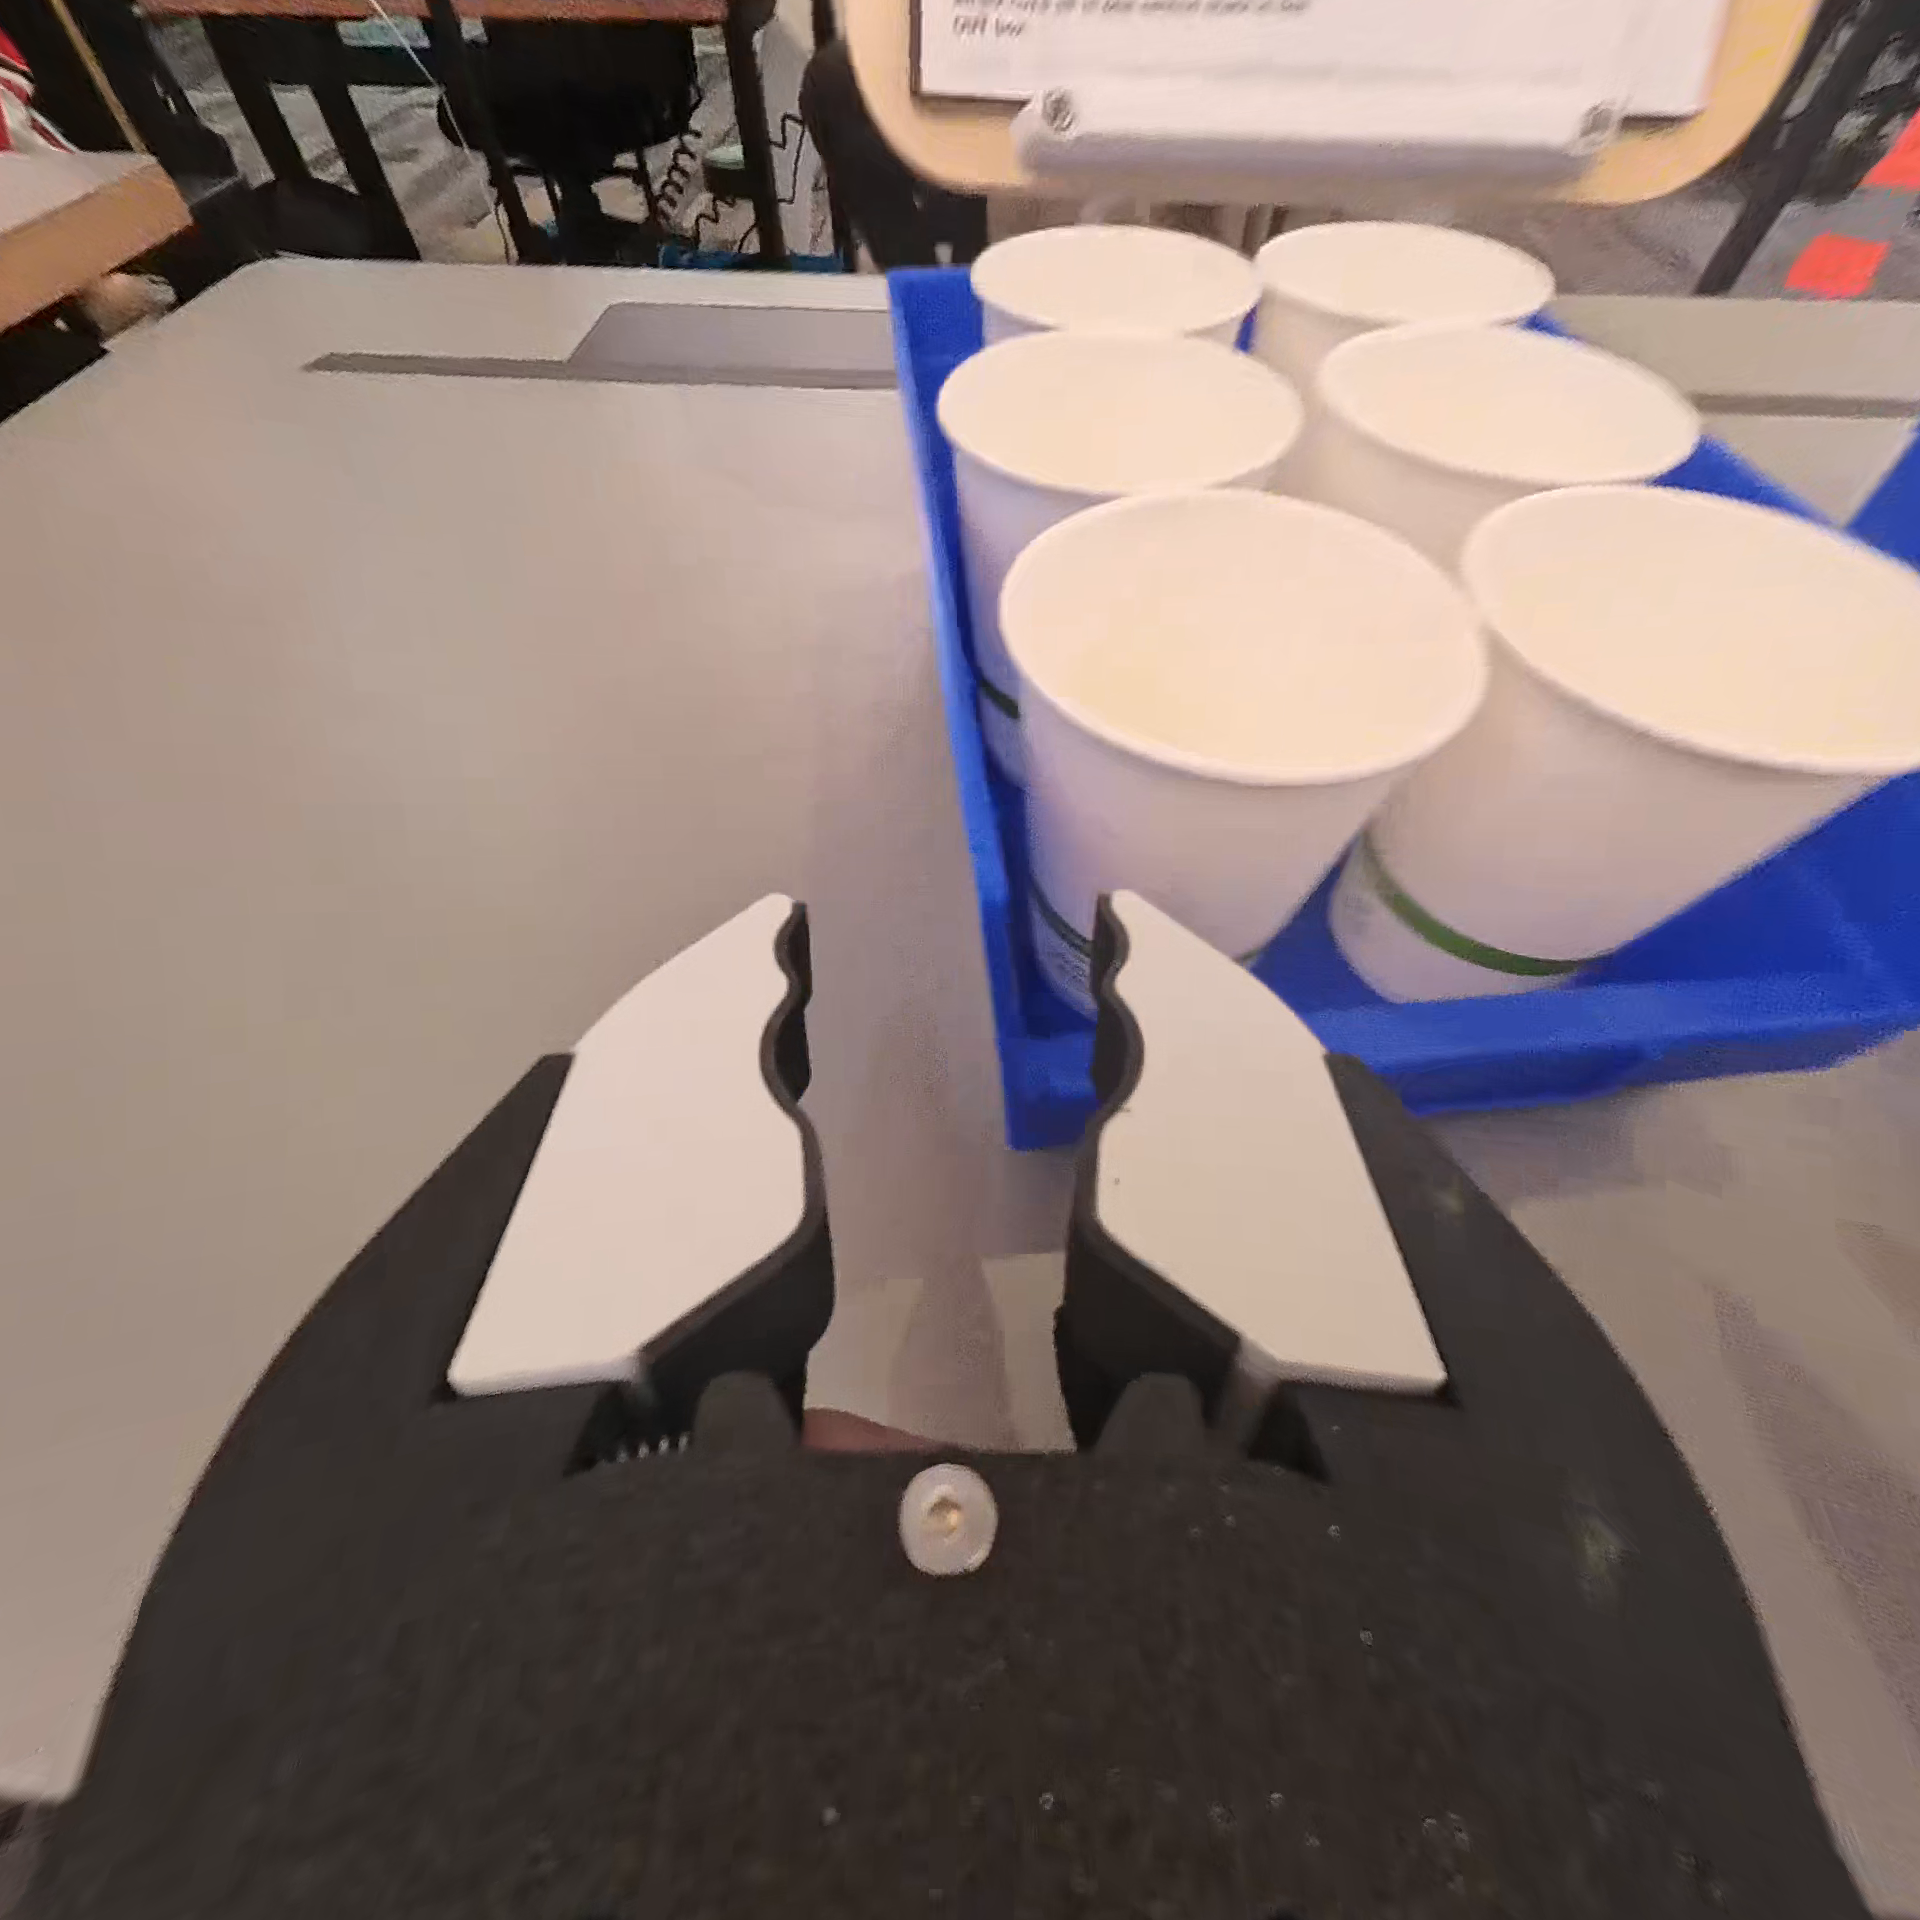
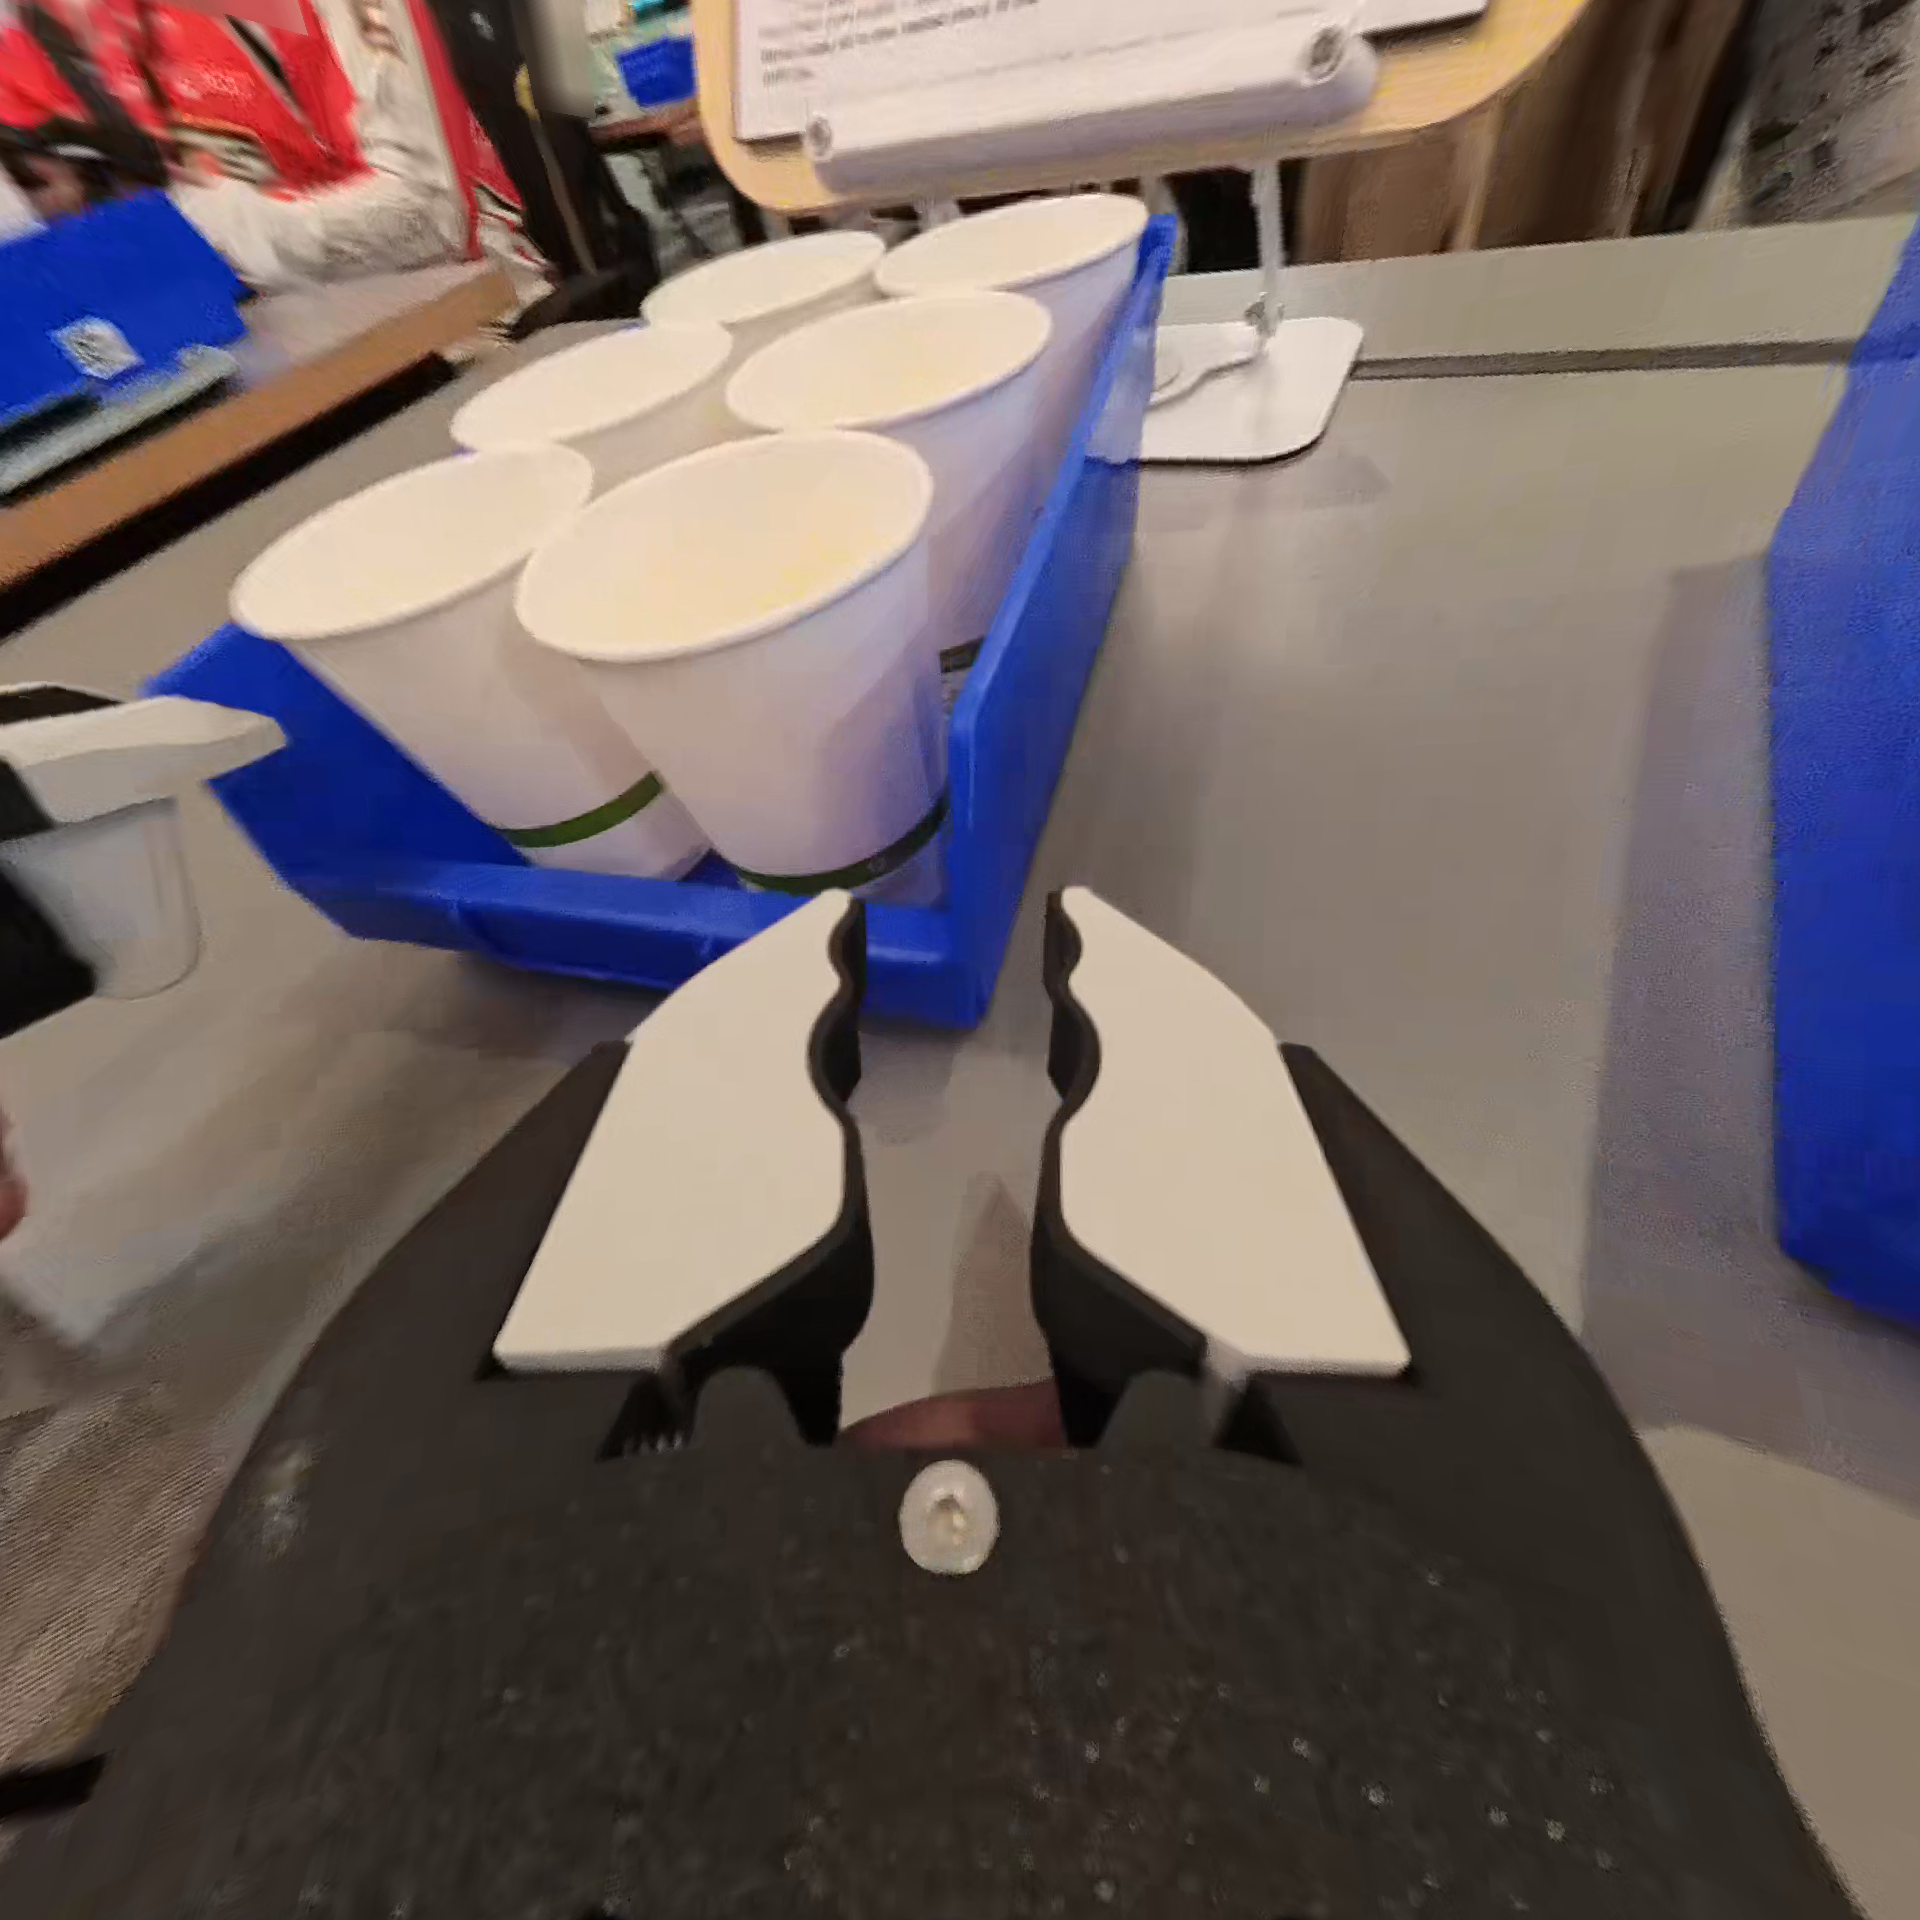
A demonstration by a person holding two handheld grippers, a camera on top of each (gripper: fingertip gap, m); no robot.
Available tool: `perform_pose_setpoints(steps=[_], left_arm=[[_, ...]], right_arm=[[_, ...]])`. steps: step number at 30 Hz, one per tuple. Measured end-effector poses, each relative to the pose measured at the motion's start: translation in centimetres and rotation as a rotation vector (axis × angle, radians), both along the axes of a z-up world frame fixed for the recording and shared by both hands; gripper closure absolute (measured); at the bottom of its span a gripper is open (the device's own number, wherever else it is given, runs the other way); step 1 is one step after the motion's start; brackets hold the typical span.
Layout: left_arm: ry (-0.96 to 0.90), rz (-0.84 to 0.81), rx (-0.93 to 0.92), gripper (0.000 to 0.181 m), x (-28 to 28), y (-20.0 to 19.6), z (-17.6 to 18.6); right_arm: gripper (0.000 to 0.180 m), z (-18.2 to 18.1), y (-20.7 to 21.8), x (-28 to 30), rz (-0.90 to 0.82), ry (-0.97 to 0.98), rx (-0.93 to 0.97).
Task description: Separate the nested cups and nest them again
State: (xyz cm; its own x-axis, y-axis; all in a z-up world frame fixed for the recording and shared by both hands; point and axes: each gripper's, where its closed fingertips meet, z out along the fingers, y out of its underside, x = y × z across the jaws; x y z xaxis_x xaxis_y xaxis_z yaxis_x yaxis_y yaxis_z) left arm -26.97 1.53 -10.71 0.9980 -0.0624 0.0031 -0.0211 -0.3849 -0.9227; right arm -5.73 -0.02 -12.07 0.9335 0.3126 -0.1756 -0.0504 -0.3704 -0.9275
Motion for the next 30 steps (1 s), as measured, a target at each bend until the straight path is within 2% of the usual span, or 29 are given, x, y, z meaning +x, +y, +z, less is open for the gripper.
perform_pose_setpoints(steps=[3, 6, 11, 14, 19, 25, 30], left_arm=[[0.015, -0.037, -0.05, 0.139, 0.2, 1.8, -2.3], [0.031, -0.072, -0.043, 0.177, 0.7, 2.7, -3.0], [0.065, -0.086, -0.035, 0.177, 1.0, 2.5, -2.1], [0.051, -0.083, -0.024, 0.178, -0.5, 2.3, -1.4], [0.044, -0.072, 0.029, 0.178, -7.0, 2.5, -0.8], [0.104, -0.104, 0.044, 0.178, -16.8, 4.1, 0.8], [0.118, -0.097, 0.037, 0.179, -22.1, 4.9, -0.2]], right_arm=[[0.154, -1.2, 2.3, -1.1, -0.023, -0.021, -0.029], [0.171, -1.6, 4.0, -1.5, -0.025, -0.019, -0.045], [0.175, -0.4, 4.8, -1.0, -0.139, -0.032, 0.036], [0.175, 0.5, 4.4, -2.9, -0.189, -0.055, 0.115], [0.174, 1.2, 4.3, -9.8, -0.142, -0.008, 0.158], [0.171, 0.8, 4.9, -19.8, -0.077, 0.071, 0.1], [0.174, -0.3, 5.9, -24.5, -0.177, 0.015, 0.039]])
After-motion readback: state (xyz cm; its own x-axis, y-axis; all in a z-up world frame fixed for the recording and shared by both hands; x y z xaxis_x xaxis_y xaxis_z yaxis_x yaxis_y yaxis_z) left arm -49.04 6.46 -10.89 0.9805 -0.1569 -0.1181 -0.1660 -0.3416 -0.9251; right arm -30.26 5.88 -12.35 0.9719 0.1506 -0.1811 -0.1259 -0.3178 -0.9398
